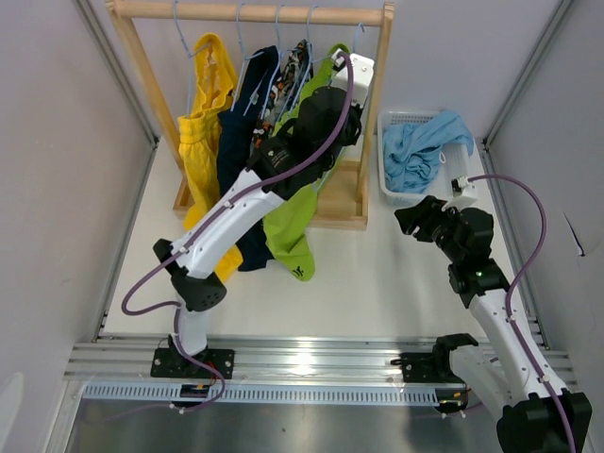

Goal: Remove the shorts from the hanger

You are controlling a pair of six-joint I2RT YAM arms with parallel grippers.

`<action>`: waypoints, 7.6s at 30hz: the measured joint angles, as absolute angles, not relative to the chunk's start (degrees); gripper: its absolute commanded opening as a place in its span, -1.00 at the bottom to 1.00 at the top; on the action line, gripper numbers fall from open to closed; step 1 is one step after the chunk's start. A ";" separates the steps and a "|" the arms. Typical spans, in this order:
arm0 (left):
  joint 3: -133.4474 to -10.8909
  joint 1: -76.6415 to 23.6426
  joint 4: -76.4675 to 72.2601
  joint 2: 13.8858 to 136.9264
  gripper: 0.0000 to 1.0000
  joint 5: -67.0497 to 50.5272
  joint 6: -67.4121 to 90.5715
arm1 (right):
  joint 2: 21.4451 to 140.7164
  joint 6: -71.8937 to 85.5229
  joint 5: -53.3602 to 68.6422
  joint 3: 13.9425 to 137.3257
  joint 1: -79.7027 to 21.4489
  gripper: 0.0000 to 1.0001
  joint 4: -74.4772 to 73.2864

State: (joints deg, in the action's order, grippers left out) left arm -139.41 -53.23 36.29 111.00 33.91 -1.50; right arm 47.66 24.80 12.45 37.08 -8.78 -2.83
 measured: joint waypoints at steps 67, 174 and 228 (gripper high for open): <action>-89.34 -37.74 6.15 60.23 0.99 -33.67 15.90 | 40.34 27.68 9.06 33.41 -18.24 0.16 -4.49; -93.38 -35.27 59.86 55.66 -1.00 -11.25 5.39 | 41.50 23.79 15.33 41.15 -20.80 0.30 -5.21; -98.06 -37.01 57.04 50.19 -1.00 -32.47 15.62 | 44.84 3.88 11.60 52.86 -34.09 -0.44 -5.69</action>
State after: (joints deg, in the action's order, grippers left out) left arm -98.06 -37.01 57.04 50.19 -32.47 15.62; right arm 44.84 3.88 11.60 52.86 -34.09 -5.69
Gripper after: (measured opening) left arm 0.025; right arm 0.480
